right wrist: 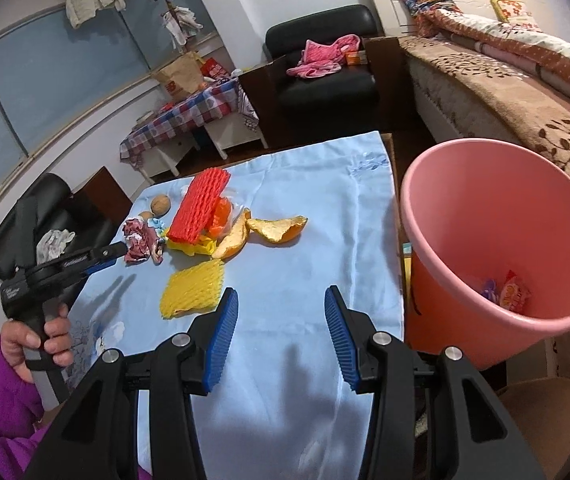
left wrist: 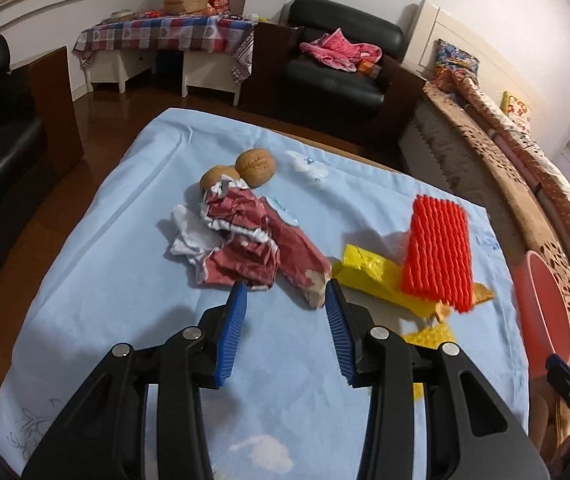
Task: Collect trash
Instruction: 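Move both tools back to the table and grasp the crumpled red wrapper with the left tool, then grasp the red foam net with the right tool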
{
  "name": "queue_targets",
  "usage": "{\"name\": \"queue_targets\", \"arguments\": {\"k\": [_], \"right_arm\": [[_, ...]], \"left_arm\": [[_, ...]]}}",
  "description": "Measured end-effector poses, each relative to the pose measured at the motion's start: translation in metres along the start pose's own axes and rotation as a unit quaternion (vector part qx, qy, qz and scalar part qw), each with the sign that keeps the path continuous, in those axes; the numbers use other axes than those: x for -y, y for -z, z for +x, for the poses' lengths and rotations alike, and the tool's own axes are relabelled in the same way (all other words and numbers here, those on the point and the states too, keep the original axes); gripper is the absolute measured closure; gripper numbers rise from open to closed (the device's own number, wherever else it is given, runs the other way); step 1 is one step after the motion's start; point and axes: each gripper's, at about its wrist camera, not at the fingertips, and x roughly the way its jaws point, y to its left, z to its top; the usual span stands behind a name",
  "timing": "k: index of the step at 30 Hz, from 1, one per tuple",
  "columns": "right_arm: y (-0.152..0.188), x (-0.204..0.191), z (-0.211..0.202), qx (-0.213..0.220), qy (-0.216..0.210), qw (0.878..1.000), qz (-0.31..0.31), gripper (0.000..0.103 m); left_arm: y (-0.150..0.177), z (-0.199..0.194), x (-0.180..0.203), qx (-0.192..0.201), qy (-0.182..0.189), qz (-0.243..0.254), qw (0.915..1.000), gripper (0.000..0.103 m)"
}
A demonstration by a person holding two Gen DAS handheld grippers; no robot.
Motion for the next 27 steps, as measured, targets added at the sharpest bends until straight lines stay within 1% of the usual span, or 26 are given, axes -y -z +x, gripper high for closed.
{"name": "queue_targets", "arguments": {"k": [6, 8, 12, 13, 14, 15, 18, 22, 27], "right_arm": [[-0.004, -0.003, 0.020, -0.019, -0.012, 1.000, -0.015, 0.058], [-0.004, -0.005, 0.025, -0.025, -0.013, 0.999, -0.020, 0.058], [-0.008, -0.012, 0.033, -0.028, -0.014, 0.999, -0.030, 0.058], [-0.011, -0.015, 0.035, -0.026, -0.016, 0.999, -0.031, 0.058], [-0.013, -0.017, 0.036, -0.024, -0.018, 0.999, -0.031, 0.058], [-0.017, -0.021, 0.037, -0.020, -0.023, 0.999, -0.031, 0.058], [-0.026, -0.031, 0.043, -0.019, -0.037, 0.999, -0.033, 0.058], [-0.038, -0.046, 0.057, -0.030, -0.056, 0.997, -0.036, 0.058], [-0.055, -0.065, 0.079, -0.041, -0.073, 0.996, -0.031, 0.058]], "left_arm": [[-0.011, 0.024, 0.000, 0.003, -0.033, -0.002, 0.9995, 0.062], [-0.013, 0.030, -0.003, 0.003, -0.033, -0.005, 0.9994, 0.062], [-0.013, 0.040, -0.010, 0.003, -0.045, -0.002, 0.9990, 0.062], [-0.012, 0.041, -0.013, 0.005, -0.044, -0.003, 0.9990, 0.064], [-0.011, 0.041, -0.015, 0.008, -0.046, -0.003, 0.9989, 0.070], [-0.011, 0.041, -0.017, 0.009, -0.049, -0.003, 0.9988, 0.077], [-0.010, 0.036, -0.025, 0.010, -0.028, -0.016, 0.9994, 0.081], [-0.007, 0.021, -0.033, 0.021, -0.003, -0.032, 0.9993, 0.081], [-0.005, 0.007, -0.035, 0.030, 0.023, -0.028, 0.9989, 0.081]]}}
